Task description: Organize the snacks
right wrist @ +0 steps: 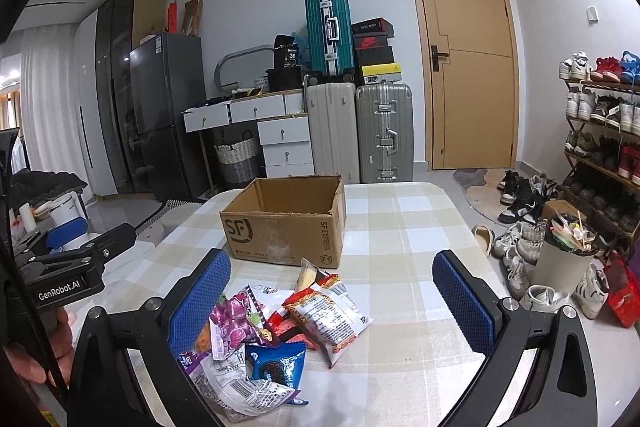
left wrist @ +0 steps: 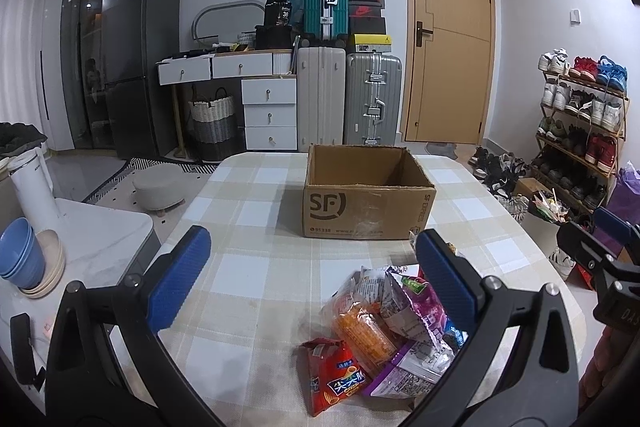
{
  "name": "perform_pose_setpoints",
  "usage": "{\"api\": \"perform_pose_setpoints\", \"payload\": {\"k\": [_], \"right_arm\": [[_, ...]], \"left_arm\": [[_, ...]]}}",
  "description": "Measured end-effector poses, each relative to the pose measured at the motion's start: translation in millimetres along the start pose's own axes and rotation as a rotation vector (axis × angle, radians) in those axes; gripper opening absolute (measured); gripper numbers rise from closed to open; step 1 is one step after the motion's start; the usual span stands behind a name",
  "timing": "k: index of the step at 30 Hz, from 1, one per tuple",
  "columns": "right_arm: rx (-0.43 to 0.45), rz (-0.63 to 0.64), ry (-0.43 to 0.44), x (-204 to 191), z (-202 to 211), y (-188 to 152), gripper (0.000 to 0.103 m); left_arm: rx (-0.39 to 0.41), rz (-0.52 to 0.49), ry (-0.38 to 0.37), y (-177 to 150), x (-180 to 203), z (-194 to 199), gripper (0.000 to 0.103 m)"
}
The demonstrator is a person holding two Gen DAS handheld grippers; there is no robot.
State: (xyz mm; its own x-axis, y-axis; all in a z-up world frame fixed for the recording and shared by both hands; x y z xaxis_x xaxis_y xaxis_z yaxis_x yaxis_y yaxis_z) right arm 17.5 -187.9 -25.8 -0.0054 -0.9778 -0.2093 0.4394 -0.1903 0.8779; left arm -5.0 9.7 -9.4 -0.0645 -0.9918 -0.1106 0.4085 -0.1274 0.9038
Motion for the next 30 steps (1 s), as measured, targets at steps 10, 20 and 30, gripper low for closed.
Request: {"api": "perform_pose_setpoints", "payload": {"k": [10, 20, 30], "right_arm": [[-0.002, -0.003, -0.001, -0.1, -1.6, -2.7, 0.103], [-0.004, -0.006, 0.001, 0.5, -1.5, -3.4, 0.103], [-0.006, -0.006, 0.003, 0.7, -1.8, -4.3, 0.103]], "left_arm": [[-0.01, 0.008, 0.003, -1.6, -4.0, -5.8, 0.102], [-0.021, 0.006, 0.001, -3.4, -4.2, -8.0, 0.102], [-0.026, 0.006, 0.0, -5.8, -4.9, -9.9, 0.102]]}}
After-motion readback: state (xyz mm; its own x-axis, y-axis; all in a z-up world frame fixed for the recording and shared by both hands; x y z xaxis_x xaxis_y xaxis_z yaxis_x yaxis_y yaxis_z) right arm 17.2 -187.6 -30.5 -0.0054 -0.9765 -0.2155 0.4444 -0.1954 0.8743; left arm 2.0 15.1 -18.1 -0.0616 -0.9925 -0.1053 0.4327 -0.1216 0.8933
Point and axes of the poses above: each gripper's, at about its wrist camera, not at the fingertips, and z roughly against the way its jaws point, x to its right, y to its top, the point moved 1 cm from there along -z, roughly the way its jaws point, and after that the axes turned 8 degrees about -z, right-handed, at the moved point
